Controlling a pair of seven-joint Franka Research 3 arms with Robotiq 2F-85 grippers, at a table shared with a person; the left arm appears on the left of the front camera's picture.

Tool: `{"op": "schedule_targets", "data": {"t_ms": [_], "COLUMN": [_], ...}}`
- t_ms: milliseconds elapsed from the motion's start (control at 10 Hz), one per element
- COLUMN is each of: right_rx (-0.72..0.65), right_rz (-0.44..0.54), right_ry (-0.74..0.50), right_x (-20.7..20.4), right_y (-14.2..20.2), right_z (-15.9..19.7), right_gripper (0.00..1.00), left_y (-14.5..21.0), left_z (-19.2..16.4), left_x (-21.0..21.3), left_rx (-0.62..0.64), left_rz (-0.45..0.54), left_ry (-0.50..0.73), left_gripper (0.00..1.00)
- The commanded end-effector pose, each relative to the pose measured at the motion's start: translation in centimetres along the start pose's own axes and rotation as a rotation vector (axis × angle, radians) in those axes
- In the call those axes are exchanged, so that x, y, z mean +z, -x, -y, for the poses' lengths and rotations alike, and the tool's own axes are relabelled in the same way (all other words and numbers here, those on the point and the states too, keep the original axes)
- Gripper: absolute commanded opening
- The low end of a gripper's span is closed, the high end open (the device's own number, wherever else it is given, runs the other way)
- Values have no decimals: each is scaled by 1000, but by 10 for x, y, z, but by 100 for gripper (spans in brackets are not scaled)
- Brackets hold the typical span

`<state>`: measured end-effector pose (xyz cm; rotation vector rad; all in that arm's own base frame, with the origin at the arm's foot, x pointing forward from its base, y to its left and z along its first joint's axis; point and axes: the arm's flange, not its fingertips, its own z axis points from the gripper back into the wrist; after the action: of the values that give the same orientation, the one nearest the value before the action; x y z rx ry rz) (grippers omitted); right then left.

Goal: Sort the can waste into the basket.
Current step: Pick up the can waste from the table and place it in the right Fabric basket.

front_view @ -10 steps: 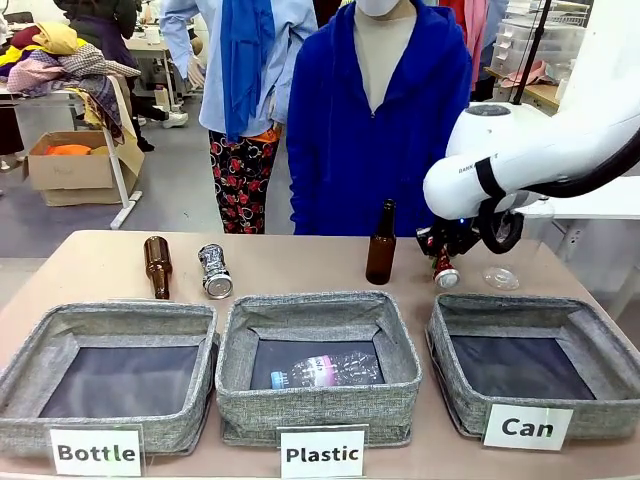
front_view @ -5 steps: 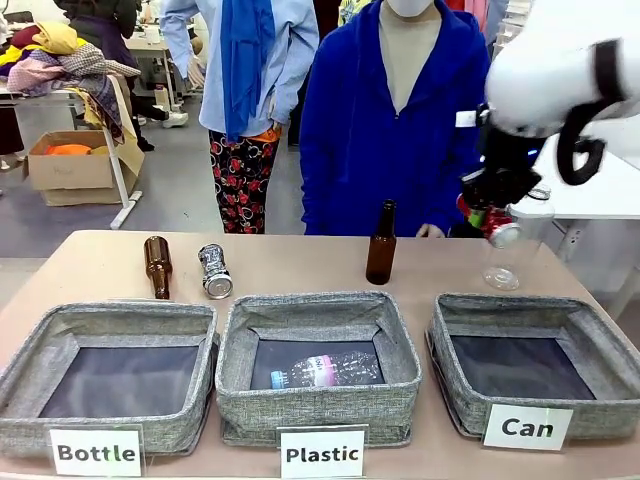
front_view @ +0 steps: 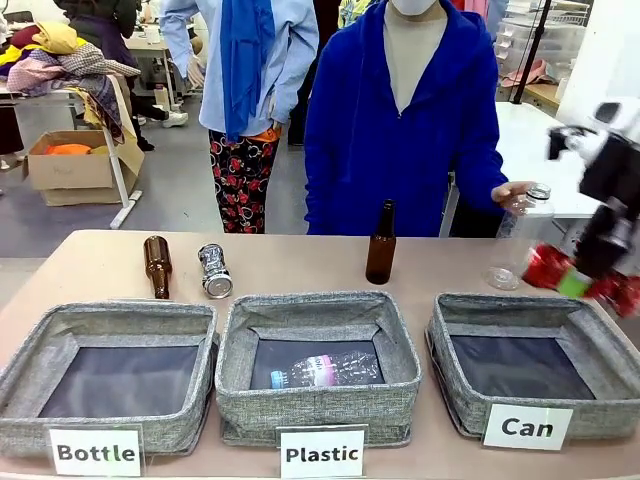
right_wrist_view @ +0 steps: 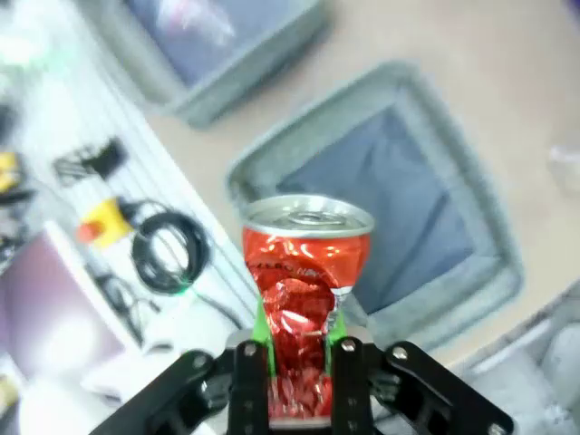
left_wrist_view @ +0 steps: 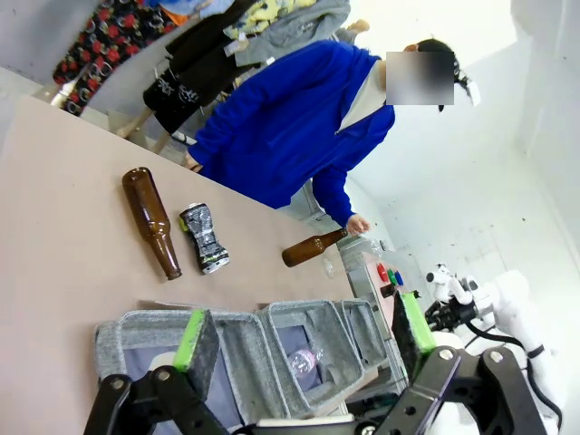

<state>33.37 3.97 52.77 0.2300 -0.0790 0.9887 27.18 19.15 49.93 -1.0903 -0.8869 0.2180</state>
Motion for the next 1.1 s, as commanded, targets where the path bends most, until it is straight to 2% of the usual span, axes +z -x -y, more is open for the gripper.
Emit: {"op": "schedule_targets", "data": {"t_ms": [0, 200, 300, 600, 700, 800, 900, 1000], "right_rx": [247, 296, 319, 330, 322, 319, 314, 308], "right_rz": [23, 51, 50, 45, 53, 54, 50, 49], "right_ry": [-88, -79, -22, 31, 41, 61, 73, 78], "right_x": [3, 1, -3, -8, -8, -9, -10, -11], "right_y": [33, 39, 38, 37, 36, 35, 34, 35], "right_z": [14, 24, 26, 25, 26, 27, 27, 28], "right_gripper": [18, 18, 18, 18, 46, 80, 100, 100], "left_y": [1, 1, 1, 1, 1, 1, 1, 1], "left_z": [-1, -1, -1, -1, -1, -1, -1, -1], "left_x": [2, 2, 2, 2, 2, 2, 2, 2], "left_rx": [-12, -12, -12, -12, -12, -12, -12, -12], "left_rz": [-6, -6, -6, -6, -6, -6, -6, -6], "left_ry": [5, 5, 5, 5, 5, 5, 5, 5], "left_gripper": [100, 100, 100, 100, 100, 100, 100, 100]}}
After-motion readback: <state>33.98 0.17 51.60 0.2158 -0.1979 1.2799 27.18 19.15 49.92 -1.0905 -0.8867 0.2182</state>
